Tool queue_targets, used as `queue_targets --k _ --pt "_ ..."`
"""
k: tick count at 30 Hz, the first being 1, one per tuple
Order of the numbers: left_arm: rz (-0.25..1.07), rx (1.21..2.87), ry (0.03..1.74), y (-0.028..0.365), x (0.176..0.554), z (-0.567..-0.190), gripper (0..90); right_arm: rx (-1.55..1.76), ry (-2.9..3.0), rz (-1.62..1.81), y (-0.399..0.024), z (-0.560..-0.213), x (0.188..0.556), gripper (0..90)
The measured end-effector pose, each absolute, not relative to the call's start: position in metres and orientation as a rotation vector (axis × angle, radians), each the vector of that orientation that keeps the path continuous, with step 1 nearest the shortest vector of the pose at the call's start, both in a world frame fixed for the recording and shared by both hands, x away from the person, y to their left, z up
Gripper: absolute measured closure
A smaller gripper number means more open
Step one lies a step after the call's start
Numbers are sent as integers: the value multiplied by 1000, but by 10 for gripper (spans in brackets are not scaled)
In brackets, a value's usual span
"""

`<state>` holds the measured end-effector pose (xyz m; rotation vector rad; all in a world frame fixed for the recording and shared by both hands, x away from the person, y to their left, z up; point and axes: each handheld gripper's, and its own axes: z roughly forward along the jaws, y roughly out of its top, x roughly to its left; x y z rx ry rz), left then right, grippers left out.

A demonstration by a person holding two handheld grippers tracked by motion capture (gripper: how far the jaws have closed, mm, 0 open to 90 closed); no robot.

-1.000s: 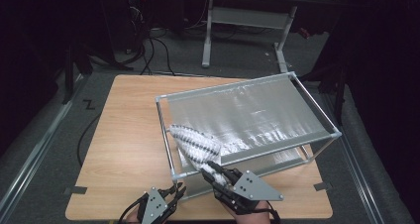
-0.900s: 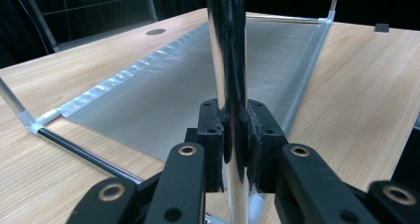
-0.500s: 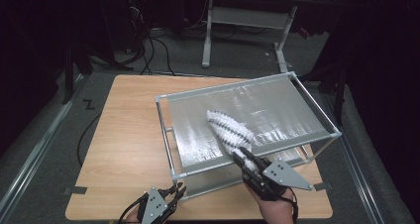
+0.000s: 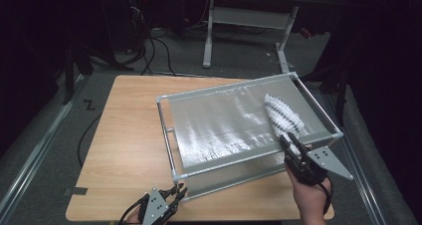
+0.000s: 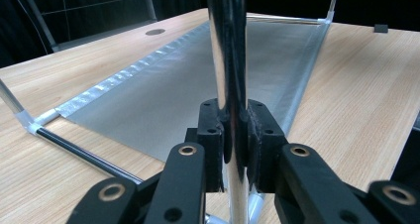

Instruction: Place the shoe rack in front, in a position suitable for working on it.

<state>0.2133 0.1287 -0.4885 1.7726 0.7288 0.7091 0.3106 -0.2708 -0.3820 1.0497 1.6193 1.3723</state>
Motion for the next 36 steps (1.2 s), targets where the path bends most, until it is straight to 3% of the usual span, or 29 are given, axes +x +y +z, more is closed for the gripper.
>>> queue_targets --k 12,20,26,36 --pt "712 1770 722 129 213 -488 787 1181 1438 1256 -330 -382 323 699" --pt "713 1770 724 128 213 -488 787 1220 1369 1230 -347 -383 325 678" --pt "709 1770 730 129 213 -489 787 1227 1385 1259 -347 -384 328 594" --pt "708 1769 730 129 213 -489 788 1206 1456 1380 -340 -384 325 700"
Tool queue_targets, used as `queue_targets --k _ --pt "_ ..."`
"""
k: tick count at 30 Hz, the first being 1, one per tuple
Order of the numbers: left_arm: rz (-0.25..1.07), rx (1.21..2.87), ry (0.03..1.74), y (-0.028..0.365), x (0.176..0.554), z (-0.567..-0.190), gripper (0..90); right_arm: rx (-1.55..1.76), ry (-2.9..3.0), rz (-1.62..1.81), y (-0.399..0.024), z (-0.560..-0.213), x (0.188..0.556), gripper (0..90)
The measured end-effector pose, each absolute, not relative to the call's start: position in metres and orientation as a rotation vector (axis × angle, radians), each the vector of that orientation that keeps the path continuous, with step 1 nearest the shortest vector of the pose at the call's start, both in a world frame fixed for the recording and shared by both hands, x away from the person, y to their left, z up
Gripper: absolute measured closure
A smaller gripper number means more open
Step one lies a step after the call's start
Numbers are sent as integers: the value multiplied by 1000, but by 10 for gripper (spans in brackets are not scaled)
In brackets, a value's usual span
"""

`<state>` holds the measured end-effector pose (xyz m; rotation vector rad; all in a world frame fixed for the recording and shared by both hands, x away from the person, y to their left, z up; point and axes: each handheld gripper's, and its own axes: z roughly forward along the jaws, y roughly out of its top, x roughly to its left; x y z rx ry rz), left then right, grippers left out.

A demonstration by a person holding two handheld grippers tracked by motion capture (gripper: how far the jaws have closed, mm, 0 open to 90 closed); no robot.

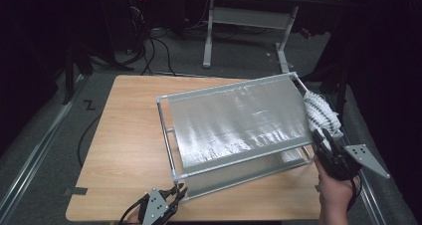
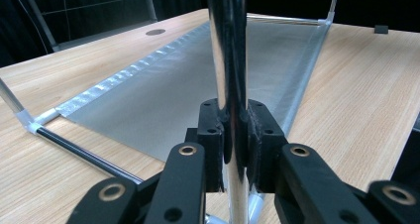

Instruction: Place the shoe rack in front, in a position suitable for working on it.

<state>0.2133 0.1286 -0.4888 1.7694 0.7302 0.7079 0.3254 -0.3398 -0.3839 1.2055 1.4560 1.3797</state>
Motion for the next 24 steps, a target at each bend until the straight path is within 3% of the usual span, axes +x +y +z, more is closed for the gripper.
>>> queue_targets --k 24 --pt "719 1759 722 128 213 -490 787 903 1816 1525 -214 -382 296 719"
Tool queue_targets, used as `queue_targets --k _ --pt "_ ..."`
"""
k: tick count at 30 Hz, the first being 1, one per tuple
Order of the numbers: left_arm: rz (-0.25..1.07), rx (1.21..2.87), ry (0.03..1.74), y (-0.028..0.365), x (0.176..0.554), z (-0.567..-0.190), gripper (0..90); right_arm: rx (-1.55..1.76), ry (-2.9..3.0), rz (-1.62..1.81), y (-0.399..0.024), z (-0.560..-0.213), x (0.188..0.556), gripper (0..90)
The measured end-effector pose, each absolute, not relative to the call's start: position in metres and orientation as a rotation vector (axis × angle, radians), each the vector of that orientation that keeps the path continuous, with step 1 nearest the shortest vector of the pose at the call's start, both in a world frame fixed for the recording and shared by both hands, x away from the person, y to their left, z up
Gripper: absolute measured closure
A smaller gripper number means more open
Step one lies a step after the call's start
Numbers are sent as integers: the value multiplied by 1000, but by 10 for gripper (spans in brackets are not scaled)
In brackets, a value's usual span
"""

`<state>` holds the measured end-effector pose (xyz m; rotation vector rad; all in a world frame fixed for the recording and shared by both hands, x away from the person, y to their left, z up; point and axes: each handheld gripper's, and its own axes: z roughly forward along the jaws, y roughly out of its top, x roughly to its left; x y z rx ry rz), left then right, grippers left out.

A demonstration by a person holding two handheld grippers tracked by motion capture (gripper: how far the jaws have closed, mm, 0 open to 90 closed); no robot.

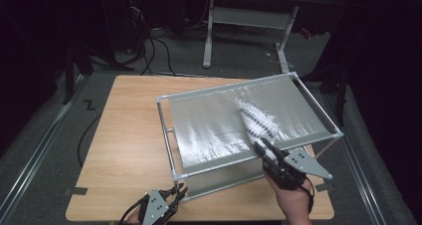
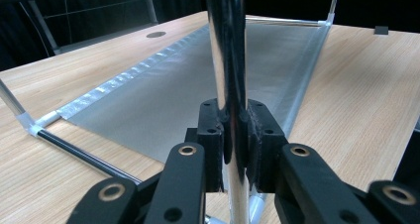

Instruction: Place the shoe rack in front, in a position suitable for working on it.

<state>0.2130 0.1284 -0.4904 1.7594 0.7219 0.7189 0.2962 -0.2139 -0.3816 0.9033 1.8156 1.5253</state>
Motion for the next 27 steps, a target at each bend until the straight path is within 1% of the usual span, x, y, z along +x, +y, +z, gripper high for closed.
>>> queue_targets --k 11,23,27 --pt "720 1761 720 128 213 -490 787 688 1975 1622 -143 -381 272 724" --pt "719 1764 720 128 213 -490 786 509 2099 1715 -96 -376 248 735" --pt "720 1769 717 128 213 -490 786 463 2104 1739 -87 -373 237 742"
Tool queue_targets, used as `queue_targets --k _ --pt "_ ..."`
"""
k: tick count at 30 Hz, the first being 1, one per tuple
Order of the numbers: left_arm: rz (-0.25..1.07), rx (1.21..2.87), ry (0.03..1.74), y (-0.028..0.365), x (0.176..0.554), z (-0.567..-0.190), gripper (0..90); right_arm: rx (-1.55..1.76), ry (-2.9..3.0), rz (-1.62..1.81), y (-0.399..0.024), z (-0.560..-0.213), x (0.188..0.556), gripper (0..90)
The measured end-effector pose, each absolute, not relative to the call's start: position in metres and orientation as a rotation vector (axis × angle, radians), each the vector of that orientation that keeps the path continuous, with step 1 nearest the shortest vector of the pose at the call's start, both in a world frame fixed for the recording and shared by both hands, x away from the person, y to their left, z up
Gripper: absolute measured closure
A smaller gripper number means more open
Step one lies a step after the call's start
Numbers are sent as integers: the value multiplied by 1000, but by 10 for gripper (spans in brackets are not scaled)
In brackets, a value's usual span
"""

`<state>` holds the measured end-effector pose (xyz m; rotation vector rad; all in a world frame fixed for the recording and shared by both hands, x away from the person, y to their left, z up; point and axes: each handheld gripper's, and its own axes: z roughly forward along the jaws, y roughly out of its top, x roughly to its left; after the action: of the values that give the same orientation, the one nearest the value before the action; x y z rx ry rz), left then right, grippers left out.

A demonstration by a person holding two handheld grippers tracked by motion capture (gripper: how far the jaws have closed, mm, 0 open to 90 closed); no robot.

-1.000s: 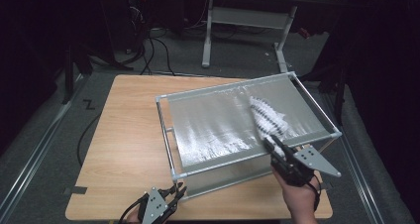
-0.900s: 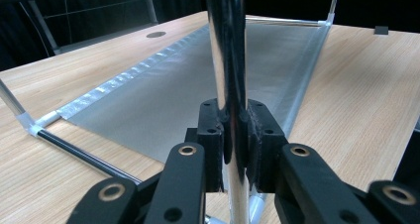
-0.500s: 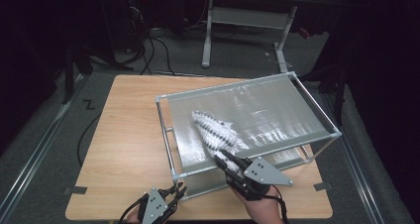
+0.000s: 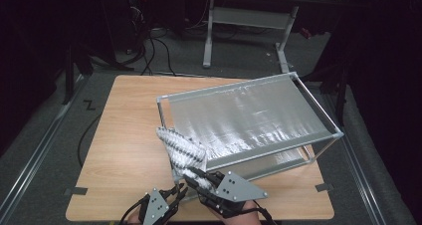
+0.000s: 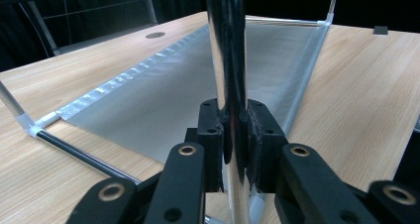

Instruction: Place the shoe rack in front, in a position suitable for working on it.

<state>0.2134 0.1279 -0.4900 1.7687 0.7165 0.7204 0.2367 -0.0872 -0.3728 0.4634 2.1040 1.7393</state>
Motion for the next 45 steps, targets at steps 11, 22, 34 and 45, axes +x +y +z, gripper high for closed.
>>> queue_targets --k 11,22,34,45 --pt "722 1768 725 128 215 -490 786 426 1954 1741 -127 -350 213 754" --pt "703 1729 792 136 225 -490 795 684 2024 1526 -204 -403 224 758" --pt "736 1710 844 151 231 -489 796 1024 2216 1177 -229 -493 300 757" --pt "756 1700 882 166 234 -489 796 1024 2224 1149 -222 -503 310 386"
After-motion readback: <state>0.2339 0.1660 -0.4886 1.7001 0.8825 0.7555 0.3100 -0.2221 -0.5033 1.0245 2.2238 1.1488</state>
